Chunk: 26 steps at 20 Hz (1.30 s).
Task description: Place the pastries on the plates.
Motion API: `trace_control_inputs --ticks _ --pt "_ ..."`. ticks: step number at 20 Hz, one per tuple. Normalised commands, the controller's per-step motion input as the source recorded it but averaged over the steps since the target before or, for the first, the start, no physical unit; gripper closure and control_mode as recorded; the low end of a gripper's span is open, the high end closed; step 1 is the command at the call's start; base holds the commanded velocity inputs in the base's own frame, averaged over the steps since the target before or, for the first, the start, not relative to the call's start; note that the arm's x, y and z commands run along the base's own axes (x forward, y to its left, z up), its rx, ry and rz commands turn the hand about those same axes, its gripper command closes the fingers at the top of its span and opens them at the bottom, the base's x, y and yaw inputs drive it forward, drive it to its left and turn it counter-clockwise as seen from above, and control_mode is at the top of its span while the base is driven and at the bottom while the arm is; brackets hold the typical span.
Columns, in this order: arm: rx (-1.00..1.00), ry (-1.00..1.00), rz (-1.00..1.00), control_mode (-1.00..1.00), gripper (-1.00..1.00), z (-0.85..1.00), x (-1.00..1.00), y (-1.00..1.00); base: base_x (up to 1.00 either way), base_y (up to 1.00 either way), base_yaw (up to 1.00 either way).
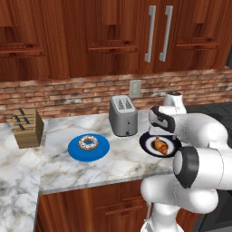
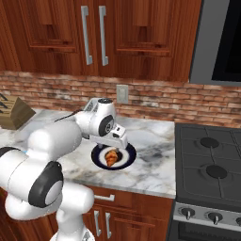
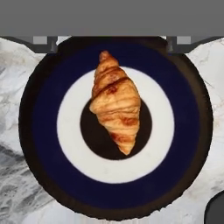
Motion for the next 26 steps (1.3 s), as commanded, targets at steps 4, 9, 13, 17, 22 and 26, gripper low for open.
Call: trace_control_inputs --ticks 4,9,13,17,22,26 --pt "-0.02 -0.01 0.0 -1.0 -1.0 0.23 -0.71 0.29 0.0 0.0 0.0" --pt "-0.05 0.0 0.0 -1.0 -1.0 0.23 -0.68 0.46 0.0 0.0 0.0" --pt "-0.03 0.0 0.0 -1.0 -1.0 0.29 -0.54 0.49 0.0 0.0 0.0" --pt "0.0 0.0 0.0 -1.0 -1.0 0.09 -0.35 0.62 0.0 0.0 0.0" --pt "0.0 0.0 0.0 -1.0 -1.0 0.01 -0.16 0.74 0.0 0.0 0.0" --pt "0.0 0.0 0.02 -1.0 -1.0 0.08 -0.05 0.73 0.0 0.0 0.0"
